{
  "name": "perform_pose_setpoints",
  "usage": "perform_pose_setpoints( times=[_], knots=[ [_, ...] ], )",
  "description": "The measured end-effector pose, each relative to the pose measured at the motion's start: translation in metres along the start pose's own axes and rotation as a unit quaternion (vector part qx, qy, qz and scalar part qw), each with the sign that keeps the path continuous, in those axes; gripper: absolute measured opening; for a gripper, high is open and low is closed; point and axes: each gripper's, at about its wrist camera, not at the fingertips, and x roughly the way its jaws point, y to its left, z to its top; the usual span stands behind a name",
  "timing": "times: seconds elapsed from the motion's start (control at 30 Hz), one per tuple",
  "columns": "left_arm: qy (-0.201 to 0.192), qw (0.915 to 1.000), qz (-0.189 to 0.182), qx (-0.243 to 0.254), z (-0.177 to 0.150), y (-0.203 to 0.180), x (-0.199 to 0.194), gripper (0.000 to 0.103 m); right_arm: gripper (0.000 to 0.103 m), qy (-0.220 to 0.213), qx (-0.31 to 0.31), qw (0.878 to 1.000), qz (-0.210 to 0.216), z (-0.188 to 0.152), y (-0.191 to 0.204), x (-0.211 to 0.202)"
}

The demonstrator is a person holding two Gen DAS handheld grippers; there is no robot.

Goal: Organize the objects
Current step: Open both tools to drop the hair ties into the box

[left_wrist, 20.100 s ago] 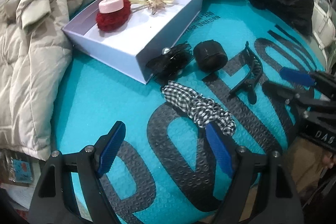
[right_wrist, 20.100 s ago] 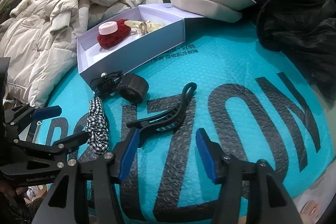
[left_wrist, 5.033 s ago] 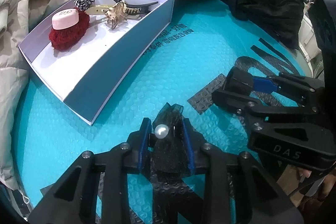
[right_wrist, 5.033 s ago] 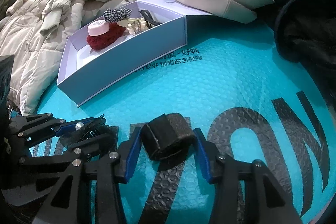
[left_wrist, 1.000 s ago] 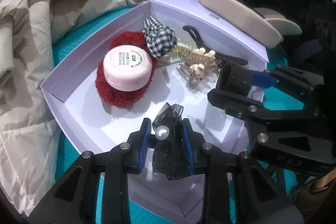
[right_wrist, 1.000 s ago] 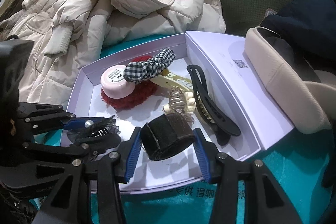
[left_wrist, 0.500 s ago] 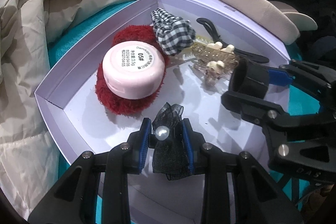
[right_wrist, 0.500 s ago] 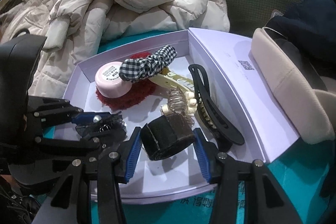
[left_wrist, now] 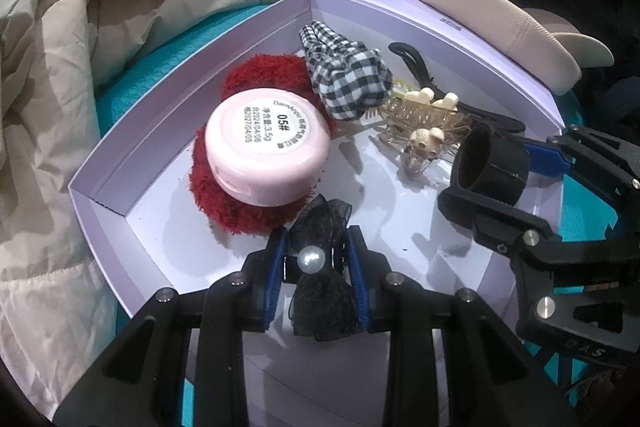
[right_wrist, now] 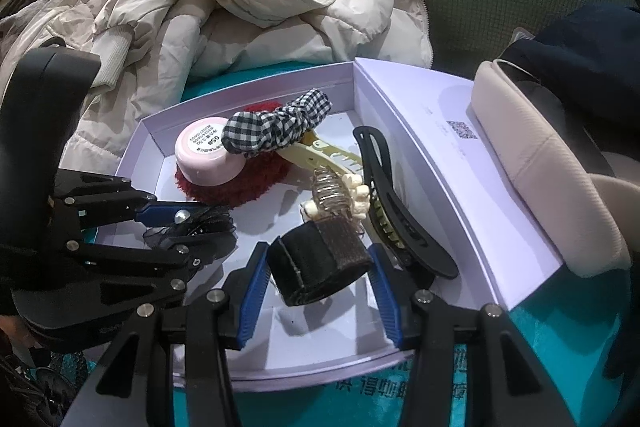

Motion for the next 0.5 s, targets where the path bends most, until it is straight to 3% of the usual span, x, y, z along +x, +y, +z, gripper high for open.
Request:
perform_pose_setpoints(
  times=[0.07,0.17,0.23,0.3,0.5],
  knots=[
    [-0.001,1.0,0.008,0.001,0.001,-0.001,-0.002,0.029,0.051,-0.004,0.001,1.0,-0.01,0.0,0.001,-0.001],
    [-0.003,0.9999,0.012,0.002,0.001,0.001,-0.004,0.036,0.062,-0.007,0.005,1.0,-0.022,0.0,0.001,-0.005],
    [-0.005,0.9998,0.018,0.001,0.001,0.001,-0.007,0.054,0.067,-0.006,0.021,0.999,-0.027,0.002,-0.003,-0.008],
    [-0.01,0.9996,0.025,-0.001,-0.001,0.004,-0.014,0.063,0.067,-0.006,0.04,0.999,-0.035,0.003,-0.008,-0.01],
    [-0.025,0.9991,0.035,-0.001,0.003,0.008,-0.026,0.069,0.068,-0.014,0.055,0.998,-0.039,0.003,-0.01,-0.028]
  ],
)
